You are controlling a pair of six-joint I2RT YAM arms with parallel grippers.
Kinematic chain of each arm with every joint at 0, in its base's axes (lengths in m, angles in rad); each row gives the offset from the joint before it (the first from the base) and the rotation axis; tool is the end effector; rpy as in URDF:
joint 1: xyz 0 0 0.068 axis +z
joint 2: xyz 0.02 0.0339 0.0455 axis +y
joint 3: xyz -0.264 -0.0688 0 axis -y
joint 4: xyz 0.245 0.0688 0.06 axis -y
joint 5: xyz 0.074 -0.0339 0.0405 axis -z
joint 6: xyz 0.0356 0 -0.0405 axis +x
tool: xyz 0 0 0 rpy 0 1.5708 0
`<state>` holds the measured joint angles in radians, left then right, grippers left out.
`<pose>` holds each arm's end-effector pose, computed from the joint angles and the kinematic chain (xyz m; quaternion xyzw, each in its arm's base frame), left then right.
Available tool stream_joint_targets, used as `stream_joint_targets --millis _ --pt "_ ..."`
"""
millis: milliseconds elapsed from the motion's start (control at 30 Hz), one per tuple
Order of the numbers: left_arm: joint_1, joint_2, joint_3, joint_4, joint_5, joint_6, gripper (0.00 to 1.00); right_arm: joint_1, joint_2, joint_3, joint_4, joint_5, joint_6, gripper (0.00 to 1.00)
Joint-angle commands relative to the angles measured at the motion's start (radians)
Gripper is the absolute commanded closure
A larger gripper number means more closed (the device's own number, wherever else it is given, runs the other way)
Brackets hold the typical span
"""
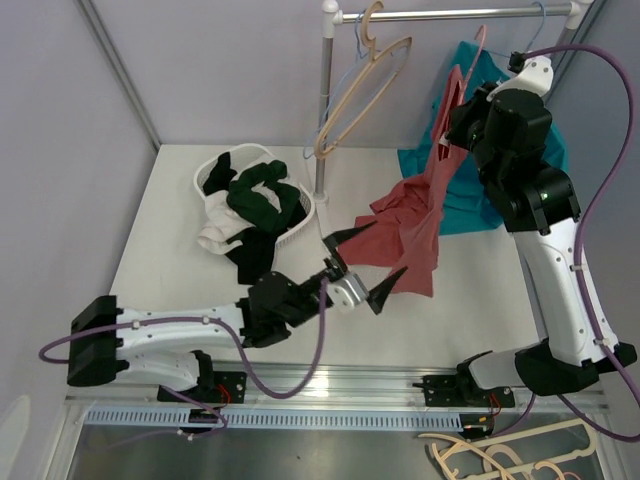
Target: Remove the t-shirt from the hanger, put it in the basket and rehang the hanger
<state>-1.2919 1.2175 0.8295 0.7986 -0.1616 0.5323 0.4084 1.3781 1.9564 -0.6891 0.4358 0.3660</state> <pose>0.0821 -0.2659 0.3676 0.3907 0.3878 -0.2680 0.7907 0.2330 0.0845 0.5450 0.1287 0.7304 0.0967 0.6637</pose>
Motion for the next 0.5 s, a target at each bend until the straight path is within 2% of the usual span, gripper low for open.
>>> stream_joint_targets --millis 0,233,467 --pt "-0.075 0.089 0.059 0.181 -0.102 0.169 0.0 0.039 -0.056 0.018 0.077 0.115 0.017 1.0" --pt "-0.073 0.172 0.108 0.18 -0.156 0.104 0.01 0.118 -0.08 0.022 0.083 0.13 -0.001 1.0" --pt "-0.04 0.249 0.203 0.082 -0.185 0.035 0.01 0.156 -0.099 0.018 0.085 0.116 -0.001 1.0"
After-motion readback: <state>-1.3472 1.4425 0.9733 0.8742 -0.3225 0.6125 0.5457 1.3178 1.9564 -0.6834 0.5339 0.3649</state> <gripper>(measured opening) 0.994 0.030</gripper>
